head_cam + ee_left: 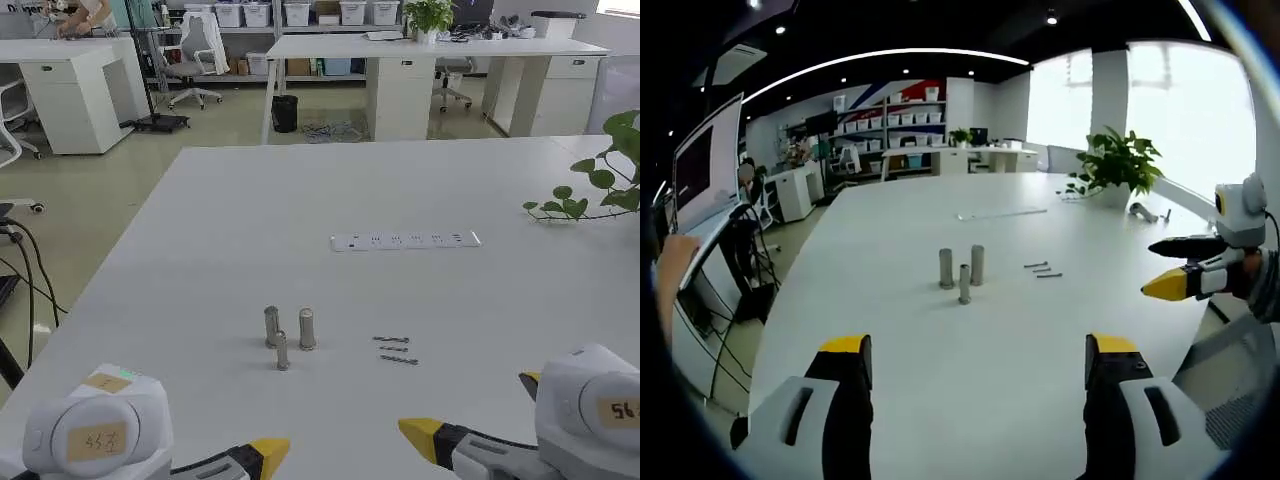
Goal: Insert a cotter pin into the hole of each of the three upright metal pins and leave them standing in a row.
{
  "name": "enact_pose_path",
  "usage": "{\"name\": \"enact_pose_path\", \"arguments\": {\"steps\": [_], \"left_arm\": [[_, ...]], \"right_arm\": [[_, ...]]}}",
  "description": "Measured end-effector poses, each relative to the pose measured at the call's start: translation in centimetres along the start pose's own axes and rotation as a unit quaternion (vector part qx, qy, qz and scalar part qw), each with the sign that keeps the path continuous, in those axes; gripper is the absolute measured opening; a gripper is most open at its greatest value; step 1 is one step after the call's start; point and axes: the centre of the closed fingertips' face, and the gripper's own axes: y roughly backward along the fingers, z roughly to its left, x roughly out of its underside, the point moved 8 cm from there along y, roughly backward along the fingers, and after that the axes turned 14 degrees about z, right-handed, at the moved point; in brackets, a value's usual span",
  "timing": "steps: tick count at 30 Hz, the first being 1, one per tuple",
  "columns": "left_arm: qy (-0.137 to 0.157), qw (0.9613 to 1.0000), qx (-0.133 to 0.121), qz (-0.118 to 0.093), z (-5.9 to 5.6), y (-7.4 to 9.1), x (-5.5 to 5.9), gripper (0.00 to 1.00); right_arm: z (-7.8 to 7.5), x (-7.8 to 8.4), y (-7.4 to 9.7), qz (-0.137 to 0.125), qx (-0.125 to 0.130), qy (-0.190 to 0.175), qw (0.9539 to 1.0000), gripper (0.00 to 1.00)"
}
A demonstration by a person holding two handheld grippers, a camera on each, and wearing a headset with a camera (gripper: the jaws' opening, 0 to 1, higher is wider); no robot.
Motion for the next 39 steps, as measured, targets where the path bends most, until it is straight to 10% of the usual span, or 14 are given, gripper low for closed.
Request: {"name": "enact_pose_path", "arguments": {"steps": [39], "left_arm": [[-0.013, 0.9999, -0.007, 0.000, -0.13, 0.00, 0.13, 0.77]], "right_arm": [[0.58, -0.44, 0.14, -0.013, -0.007, 0.025, 0.9996, 0.84]]}}
